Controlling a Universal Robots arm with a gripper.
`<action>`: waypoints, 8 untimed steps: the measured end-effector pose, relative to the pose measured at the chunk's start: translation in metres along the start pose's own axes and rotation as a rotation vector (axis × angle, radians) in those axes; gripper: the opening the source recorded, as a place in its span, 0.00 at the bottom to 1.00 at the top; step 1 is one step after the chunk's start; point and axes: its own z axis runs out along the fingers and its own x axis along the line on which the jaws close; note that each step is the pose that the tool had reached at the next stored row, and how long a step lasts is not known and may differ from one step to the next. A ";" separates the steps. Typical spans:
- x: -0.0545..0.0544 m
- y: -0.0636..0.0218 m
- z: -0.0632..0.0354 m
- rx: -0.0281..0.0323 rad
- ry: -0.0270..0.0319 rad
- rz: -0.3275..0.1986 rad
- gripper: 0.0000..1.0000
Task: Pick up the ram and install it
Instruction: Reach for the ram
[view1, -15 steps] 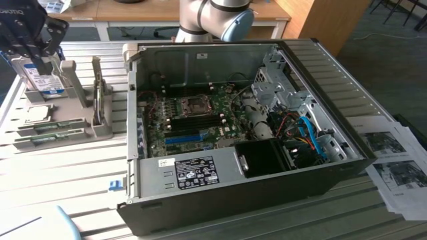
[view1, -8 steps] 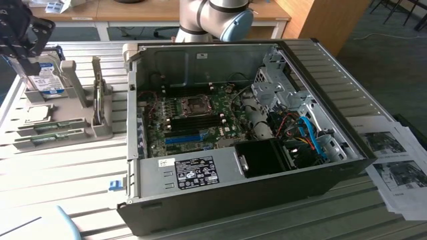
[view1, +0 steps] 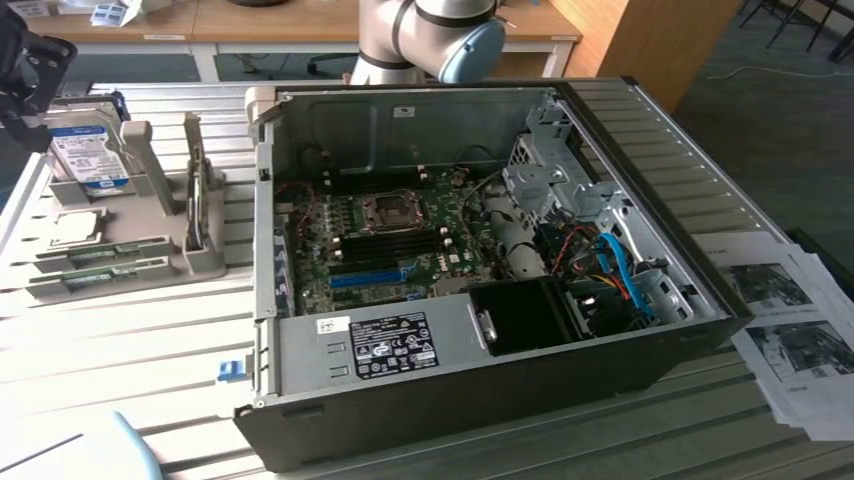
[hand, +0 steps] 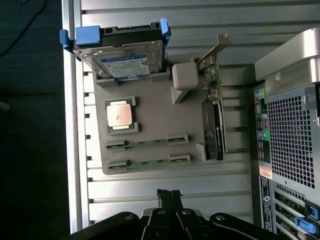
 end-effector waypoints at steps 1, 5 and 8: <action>0.002 -0.0002 0.0000 -0.0001 0.0001 0.000 0.09; 0.006 -0.0005 0.0000 -0.0001 -0.0001 0.000 0.09; 0.006 -0.0004 0.0000 0.0000 0.0000 0.000 0.09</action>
